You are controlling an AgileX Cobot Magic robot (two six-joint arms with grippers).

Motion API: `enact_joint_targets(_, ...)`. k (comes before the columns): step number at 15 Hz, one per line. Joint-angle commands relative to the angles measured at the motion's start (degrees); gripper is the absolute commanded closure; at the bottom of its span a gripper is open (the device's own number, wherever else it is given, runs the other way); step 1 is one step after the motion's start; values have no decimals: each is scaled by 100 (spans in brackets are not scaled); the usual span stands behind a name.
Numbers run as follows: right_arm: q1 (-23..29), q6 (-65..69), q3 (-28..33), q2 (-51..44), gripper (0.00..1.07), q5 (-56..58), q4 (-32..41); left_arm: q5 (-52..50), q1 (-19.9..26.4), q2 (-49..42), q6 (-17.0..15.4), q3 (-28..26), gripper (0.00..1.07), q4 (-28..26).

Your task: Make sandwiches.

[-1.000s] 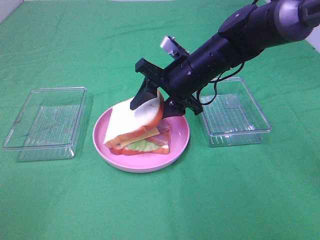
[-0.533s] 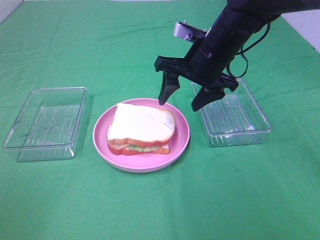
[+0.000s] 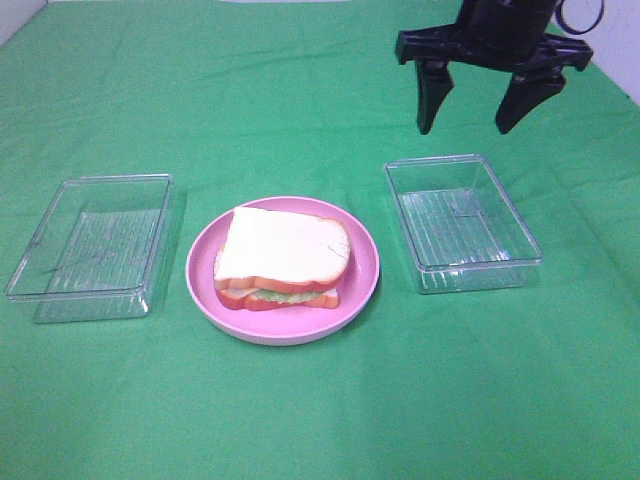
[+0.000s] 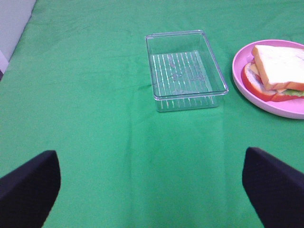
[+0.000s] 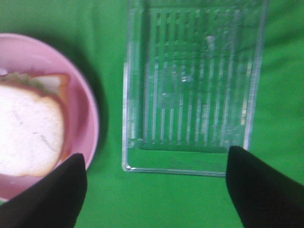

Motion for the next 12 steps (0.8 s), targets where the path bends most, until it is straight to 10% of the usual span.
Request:
enact_joint_targets(1,-699,-355,-23,-23,30,728,-52,-80,-29,-63,-23,11,9,-6)
enact_joint_targets(6,-1295,-665,418,-464,31,728,29,-80,-29,-63,-23,11,9,-6)
enact_joint_targets(12,-1278,-590,4022,-3759,31,418,115,-80,-29,-63,-23,11,9,-6)
